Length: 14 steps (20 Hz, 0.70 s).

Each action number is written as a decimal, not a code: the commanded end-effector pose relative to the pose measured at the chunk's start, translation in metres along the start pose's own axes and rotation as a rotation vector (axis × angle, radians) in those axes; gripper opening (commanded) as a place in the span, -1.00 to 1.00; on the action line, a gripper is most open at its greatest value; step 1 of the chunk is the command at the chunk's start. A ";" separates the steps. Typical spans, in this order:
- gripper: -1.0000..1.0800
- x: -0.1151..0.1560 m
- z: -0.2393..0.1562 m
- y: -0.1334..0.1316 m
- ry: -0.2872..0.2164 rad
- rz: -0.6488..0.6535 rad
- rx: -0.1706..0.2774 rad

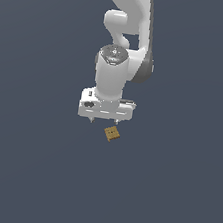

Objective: Pick up the object and move it to a goal position.

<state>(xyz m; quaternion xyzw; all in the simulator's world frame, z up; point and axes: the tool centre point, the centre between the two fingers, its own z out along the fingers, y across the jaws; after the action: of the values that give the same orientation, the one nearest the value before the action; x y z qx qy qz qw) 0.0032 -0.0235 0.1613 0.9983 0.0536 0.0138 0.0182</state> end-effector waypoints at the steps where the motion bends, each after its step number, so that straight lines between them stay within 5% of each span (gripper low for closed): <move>1: 0.92 -0.002 0.013 -0.006 -0.004 -0.045 0.003; 14: 0.92 -0.020 0.087 -0.043 -0.018 -0.321 0.035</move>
<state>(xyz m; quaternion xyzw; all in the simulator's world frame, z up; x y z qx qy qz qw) -0.0166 0.0116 0.0779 0.9797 0.2006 0.0011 0.0047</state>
